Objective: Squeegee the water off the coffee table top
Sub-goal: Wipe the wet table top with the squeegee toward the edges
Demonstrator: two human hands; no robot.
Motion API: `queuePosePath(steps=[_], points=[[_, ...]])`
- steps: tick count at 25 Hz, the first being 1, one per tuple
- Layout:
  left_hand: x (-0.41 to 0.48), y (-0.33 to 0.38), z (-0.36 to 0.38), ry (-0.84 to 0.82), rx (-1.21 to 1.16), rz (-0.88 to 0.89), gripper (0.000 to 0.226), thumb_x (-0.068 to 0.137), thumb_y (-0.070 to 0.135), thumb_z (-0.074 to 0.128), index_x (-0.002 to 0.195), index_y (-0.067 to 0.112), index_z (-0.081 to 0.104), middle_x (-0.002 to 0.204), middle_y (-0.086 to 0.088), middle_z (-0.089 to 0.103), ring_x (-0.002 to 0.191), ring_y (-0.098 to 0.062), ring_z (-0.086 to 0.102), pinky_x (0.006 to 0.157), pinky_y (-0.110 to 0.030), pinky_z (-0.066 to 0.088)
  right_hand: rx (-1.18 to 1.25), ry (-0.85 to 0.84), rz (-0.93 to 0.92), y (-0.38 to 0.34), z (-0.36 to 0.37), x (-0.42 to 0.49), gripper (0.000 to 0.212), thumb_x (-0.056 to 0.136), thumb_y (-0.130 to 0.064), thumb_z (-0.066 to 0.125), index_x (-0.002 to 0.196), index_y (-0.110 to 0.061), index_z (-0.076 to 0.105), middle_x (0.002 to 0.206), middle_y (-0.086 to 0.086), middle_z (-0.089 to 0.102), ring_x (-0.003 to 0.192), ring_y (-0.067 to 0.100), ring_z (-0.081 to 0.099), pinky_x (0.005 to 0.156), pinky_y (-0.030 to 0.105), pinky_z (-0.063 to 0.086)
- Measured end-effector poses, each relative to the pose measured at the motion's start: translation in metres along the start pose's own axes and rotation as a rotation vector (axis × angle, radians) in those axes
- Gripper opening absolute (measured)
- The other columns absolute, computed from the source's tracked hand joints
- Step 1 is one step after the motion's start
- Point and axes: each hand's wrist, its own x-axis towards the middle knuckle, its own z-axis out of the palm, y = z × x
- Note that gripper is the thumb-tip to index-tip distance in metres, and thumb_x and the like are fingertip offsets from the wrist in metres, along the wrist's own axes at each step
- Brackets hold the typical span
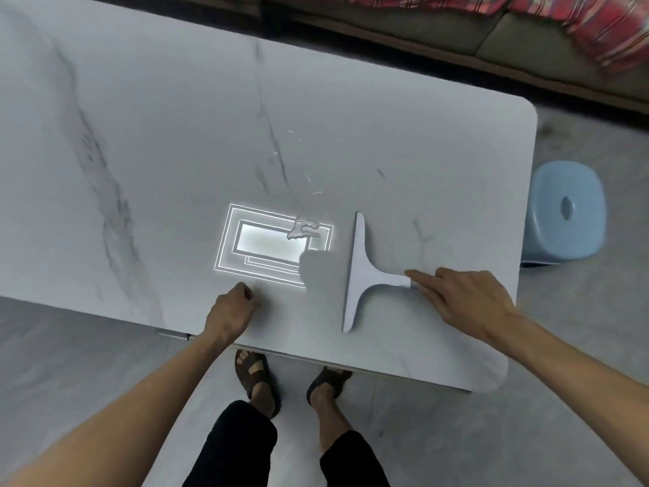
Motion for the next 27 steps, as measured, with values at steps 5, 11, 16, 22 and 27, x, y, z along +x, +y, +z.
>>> queuePosePath(steps=[5,11,16,22,27], points=[[0.036,0.013,-0.055,0.175,-0.069,0.034,0.016,0.094,0.028,0.047,0.089,0.014,0.055,0.088,-0.009,0.063,0.076,-0.027,0.055,0.06,-0.031,0.04,0.429,0.07,0.266,-0.048,-0.04,0.098,0.035,0.099,-0.048,0.028,0.126,-0.042,0.05,0.084,-0.006,0.065,0.075,0.025,0.061,0.066,0.034,0.048],[0.132,0.033,-0.11,0.227,-0.033,0.167,0.023,0.095,0.022,0.045,0.089,0.002,0.056,0.1,-0.012,0.053,0.094,-0.035,0.056,0.072,-0.034,0.039,0.781,0.115,0.397,-0.083,-0.103,0.314,0.046,0.095,-0.025,0.041,0.141,-0.032,0.042,0.13,0.008,0.059,0.116,0.034,0.053,0.094,0.038,0.045],[0.177,0.044,-0.114,0.046,0.132,0.234,0.03,0.09,0.019,0.053,0.115,0.003,0.055,0.14,-0.026,0.037,0.125,-0.044,0.042,0.097,-0.044,0.045,0.662,0.191,0.395,-0.097,-0.149,0.446,0.026,0.093,-0.015,0.039,0.114,-0.018,0.054,0.113,0.01,0.062,0.109,0.038,0.051,0.084,0.038,0.043],[0.184,0.058,-0.118,-0.164,0.21,0.14,0.034,0.087,0.019,0.044,0.118,0.005,0.043,0.154,-0.036,0.004,0.147,-0.044,0.004,0.1,-0.044,0.039,0.518,0.047,0.281,-0.075,-0.146,0.455,0.033,0.094,-0.017,0.04,0.124,-0.023,0.053,0.122,0.013,0.06,0.117,0.042,0.047,0.092,0.039,0.04],[0.182,0.074,-0.128,-0.2,0.181,0.073,0.041,0.088,0.019,0.045,0.125,0.001,0.042,0.144,-0.037,0.021,0.139,-0.047,0.021,0.105,-0.049,0.039,0.54,-0.032,0.312,-0.029,-0.11,0.338,0.046,0.097,-0.026,0.042,0.141,-0.039,0.039,0.116,0.009,0.064,0.098,0.033,0.058,0.082,0.033,0.045]])
